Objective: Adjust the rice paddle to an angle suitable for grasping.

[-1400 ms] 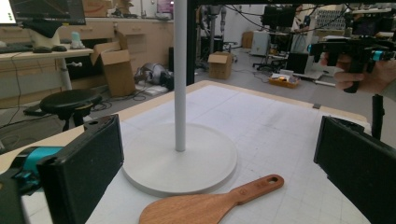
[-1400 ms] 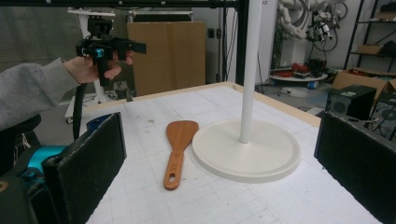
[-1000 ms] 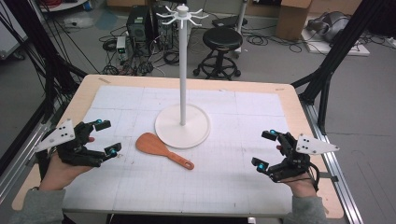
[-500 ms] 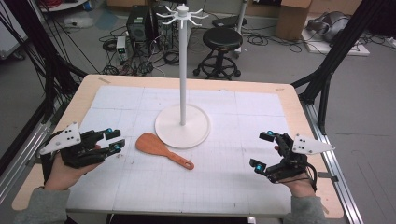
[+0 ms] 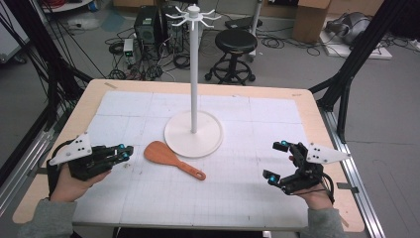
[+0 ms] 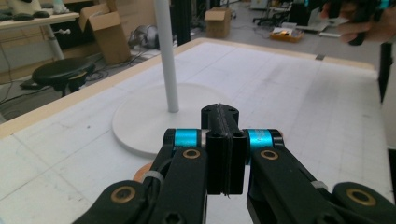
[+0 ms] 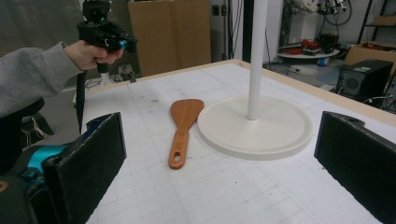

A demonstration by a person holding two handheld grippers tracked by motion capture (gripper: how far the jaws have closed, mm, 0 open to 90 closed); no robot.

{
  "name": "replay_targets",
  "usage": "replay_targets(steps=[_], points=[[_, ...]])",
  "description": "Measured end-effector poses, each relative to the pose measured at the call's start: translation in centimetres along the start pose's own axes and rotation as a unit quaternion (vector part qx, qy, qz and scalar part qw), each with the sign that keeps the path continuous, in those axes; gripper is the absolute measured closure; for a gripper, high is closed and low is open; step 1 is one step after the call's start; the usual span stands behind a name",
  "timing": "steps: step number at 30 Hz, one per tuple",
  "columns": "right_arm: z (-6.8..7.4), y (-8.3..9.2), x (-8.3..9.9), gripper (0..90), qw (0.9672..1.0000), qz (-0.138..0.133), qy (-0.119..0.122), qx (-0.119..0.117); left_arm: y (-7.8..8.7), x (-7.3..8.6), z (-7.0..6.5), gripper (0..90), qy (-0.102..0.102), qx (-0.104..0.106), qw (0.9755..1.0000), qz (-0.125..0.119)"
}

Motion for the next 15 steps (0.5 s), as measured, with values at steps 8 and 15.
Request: replay_targets(steps=[8,15], points=[[-0.1,0.0,0.1,0.9,1.0,0.002,-0.006,0.003,-0.7,0.4,0.1,89.4,0.0,0.006,1.0,0.006],[-0.1,-0.5,0.6,0.9,0.9999,0.01,-0.005,0.005,-1.8,1.6,0.9,89.4,0.044,0.002,0.9986,0.029]])
Point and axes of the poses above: each handheld gripper's, and its own axes: y roughly backward along the jaws, x roughly out of its underside, z roughly to its left, the point moved 8 cm from there along -y, roughly forward along the jaws, and after that the axes turned 10 degrees about -y, right-handed, at the moved point
